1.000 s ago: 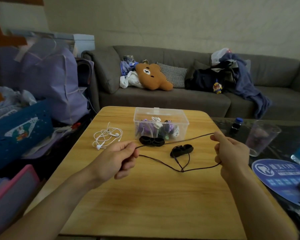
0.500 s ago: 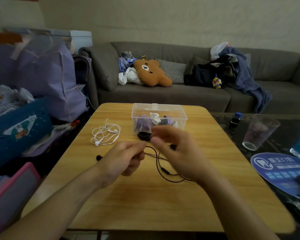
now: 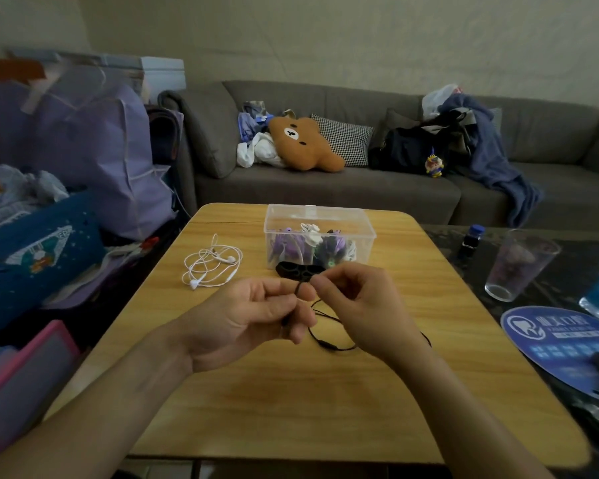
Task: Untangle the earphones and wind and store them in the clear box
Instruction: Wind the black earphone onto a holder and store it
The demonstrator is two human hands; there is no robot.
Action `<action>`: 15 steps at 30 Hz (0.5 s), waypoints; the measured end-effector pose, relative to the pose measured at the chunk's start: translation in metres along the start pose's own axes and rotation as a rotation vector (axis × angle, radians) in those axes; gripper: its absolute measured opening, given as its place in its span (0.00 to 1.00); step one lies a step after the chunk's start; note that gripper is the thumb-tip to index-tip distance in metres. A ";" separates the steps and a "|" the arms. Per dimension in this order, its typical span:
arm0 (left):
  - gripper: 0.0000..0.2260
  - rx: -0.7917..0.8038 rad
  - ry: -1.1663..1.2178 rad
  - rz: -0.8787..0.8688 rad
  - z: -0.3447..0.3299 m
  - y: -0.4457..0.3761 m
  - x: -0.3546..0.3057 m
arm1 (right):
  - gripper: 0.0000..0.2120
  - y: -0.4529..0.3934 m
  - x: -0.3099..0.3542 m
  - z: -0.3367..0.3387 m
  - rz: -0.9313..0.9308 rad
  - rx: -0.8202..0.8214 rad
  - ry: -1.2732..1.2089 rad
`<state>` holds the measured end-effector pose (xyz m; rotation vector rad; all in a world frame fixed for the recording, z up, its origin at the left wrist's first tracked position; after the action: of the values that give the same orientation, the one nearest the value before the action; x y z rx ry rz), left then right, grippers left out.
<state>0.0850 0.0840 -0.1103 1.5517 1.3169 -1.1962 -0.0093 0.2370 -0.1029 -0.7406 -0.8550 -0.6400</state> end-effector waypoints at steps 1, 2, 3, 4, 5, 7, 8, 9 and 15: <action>0.13 0.004 0.013 0.007 0.000 0.000 0.001 | 0.06 0.000 -0.001 -0.001 -0.006 -0.009 0.002; 0.14 0.010 0.032 0.014 0.000 -0.001 0.002 | 0.07 0.000 -0.001 -0.002 -0.015 -0.016 0.008; 0.15 0.021 0.052 0.021 0.000 0.000 0.003 | 0.07 0.000 -0.002 -0.003 -0.023 -0.025 0.021; 0.17 0.032 0.067 0.029 0.000 0.000 0.003 | 0.08 0.000 -0.003 -0.003 -0.028 -0.041 0.038; 0.17 0.038 0.084 0.035 -0.002 0.000 0.003 | 0.08 0.000 -0.004 -0.003 -0.033 -0.061 0.048; 0.13 0.006 0.126 0.012 -0.006 -0.001 0.001 | 0.09 -0.001 -0.005 -0.004 -0.041 -0.071 0.062; 0.10 -0.044 0.146 -0.015 -0.007 -0.002 -0.001 | 0.10 -0.001 -0.005 -0.005 -0.044 -0.037 0.084; 0.09 -0.108 0.163 -0.044 -0.007 -0.003 -0.003 | 0.10 -0.001 -0.005 -0.006 -0.042 0.026 0.125; 0.08 -0.375 0.194 -0.151 0.004 -0.007 -0.002 | 0.11 0.010 0.001 -0.025 -0.025 0.487 0.287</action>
<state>0.0774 0.0807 -0.1092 1.3370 1.7015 -0.8373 0.0099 0.2231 -0.1162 -0.1920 -0.7141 -0.5154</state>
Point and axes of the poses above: each hand's wrist, its own y-axis away from the middle knuckle, its own z-axis out of the back of the hand, x = y × z, the point moved 3 cm from there along -y, towards the middle knuckle, and after that the axes turned 2 degrees about x, right-handed, at the moved point
